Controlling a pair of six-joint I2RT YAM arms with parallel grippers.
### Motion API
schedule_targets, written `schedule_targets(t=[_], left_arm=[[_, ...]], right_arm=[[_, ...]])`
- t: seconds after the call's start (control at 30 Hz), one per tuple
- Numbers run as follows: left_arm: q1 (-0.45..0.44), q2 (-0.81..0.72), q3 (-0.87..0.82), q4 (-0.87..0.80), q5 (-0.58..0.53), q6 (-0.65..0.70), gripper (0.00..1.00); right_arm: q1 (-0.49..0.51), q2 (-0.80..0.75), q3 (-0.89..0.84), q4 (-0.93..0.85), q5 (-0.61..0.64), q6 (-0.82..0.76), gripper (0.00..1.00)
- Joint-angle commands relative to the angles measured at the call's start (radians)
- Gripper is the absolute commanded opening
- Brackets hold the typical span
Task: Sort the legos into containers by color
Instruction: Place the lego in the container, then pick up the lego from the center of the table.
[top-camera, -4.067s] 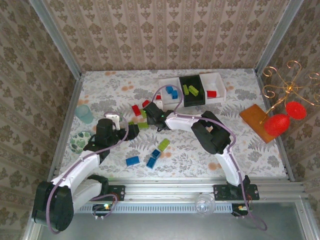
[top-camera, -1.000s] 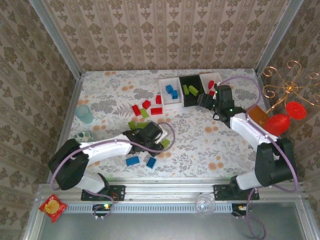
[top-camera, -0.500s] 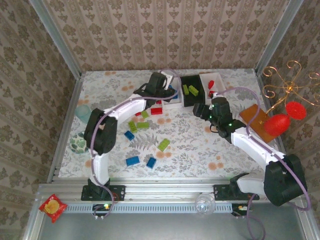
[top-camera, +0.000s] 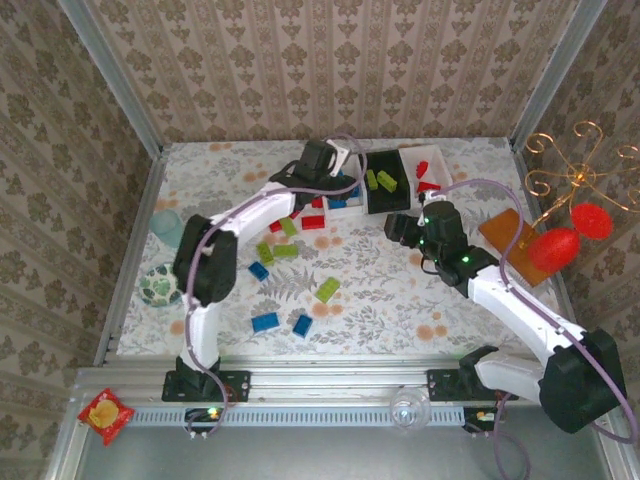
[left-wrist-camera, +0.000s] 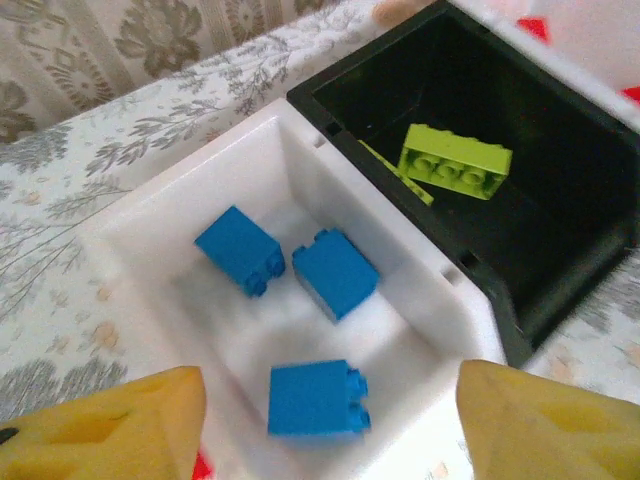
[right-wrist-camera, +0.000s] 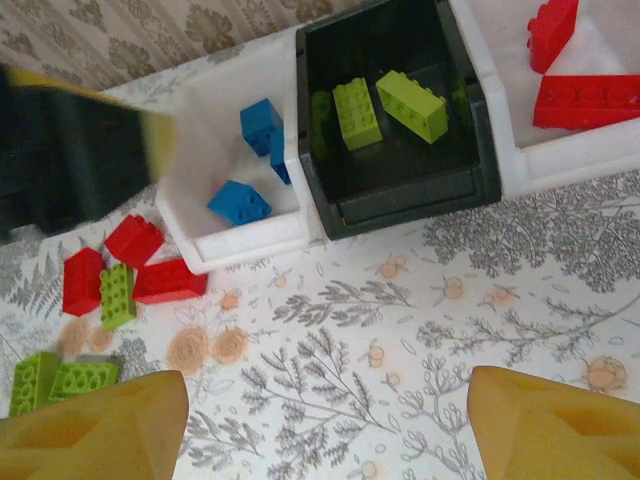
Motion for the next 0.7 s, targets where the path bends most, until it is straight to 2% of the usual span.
schedule_targets(t=[0.0, 0.13, 0.27, 0.4, 0.53, 0.67], left_arm=[[-0.017, -0.247, -0.241, 0.073, 0.088, -0.014, 0.74], [-0.061, -0.485, -0.565, 0.080, 0.159, -0.052, 0.80], [-0.204, -0.582, -0.689, -0.042, 0.081, -0.037, 0.86], [-0.278, -0.546, -0.709, -0.112, 0.049, -0.043, 0.88], [-0.291, -0.452, -0.703, -0.114, 0.081, -0.042, 0.88], [-0.295, -0.361, -0.675, -0.124, 0.067, -0.027, 0.83]], right_arm=[[0.007, -0.050, -0.028, -0.073, 0.026, -0.049, 0.76], [0.005, -0.078, -0.040, -0.053, 0.042, -0.096, 0.78], [-0.005, -0.096, -0.055, -0.036, 0.066, -0.128, 0.81], [-0.018, -0.143, -0.092, -0.029, 0.087, -0.148, 0.85], [-0.036, -0.181, -0.124, -0.018, 0.090, -0.145, 0.87], [-0.044, -0.186, -0.130, -0.023, 0.091, -0.147, 0.87]])
